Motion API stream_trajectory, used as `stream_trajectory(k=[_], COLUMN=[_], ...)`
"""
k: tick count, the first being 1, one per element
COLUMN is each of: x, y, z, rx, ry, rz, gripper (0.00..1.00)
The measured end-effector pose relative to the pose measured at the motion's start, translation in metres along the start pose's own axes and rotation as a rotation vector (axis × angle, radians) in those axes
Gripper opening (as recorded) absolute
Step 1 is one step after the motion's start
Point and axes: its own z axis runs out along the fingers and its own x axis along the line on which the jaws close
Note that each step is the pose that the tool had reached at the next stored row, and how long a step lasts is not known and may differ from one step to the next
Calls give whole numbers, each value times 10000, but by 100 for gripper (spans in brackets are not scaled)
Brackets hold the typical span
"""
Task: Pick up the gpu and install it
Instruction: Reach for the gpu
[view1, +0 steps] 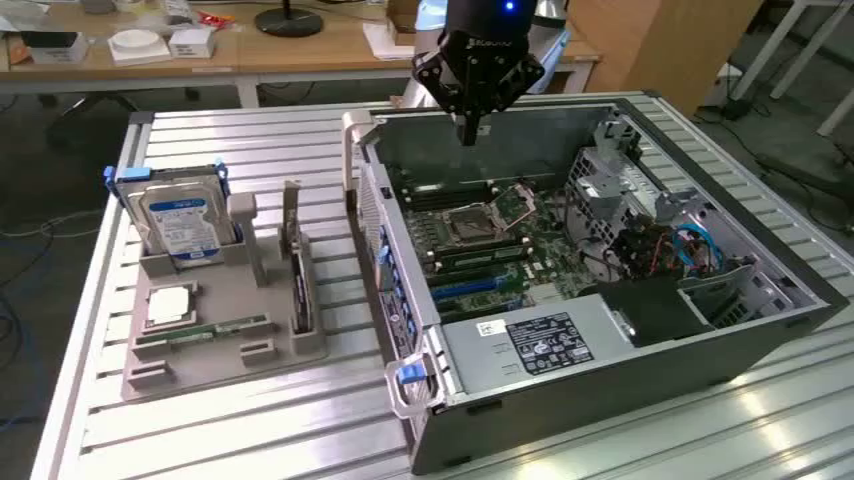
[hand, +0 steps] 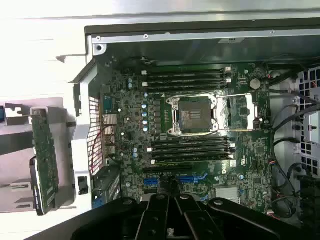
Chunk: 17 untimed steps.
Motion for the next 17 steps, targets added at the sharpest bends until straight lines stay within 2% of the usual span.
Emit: stream_trajectory(k=[5,17], x=[21,424], y=[-2,-32], z=[-1,2], rx=[2,1], ry=[0,17], rz=[1,2], gripper=[10,10])
